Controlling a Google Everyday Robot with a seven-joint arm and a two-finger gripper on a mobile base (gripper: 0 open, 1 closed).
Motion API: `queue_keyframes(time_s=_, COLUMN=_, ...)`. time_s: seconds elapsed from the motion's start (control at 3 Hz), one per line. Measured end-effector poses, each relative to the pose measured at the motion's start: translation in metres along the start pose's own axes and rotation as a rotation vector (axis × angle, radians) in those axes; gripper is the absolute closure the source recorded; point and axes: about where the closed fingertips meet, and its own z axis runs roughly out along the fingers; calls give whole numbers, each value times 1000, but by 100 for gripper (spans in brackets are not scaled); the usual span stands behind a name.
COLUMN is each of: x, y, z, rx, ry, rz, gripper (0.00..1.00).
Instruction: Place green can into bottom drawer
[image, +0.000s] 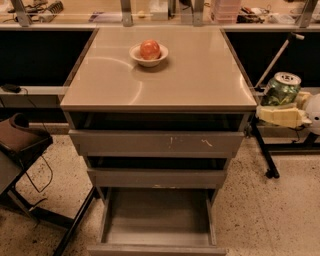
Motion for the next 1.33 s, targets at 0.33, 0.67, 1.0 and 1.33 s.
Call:
queue_keyframes(time_s=0.33, x=37, y=20, z=9, rx=-41, ry=-27, rz=37, gripper=100)
queue_keyframes(time_s=0.67, x=118, y=53, z=30, rx=-60, ry=-103, rz=123, gripper=100)
queue_keyframes(time_s=1.0, x=227, y=99, z=83, rx=-71, ry=-85, rz=173, gripper=100)
queue_keyframes(time_s=1.33, x=329, y=145, z=136, rx=-95, ry=15, rz=218, gripper=100)
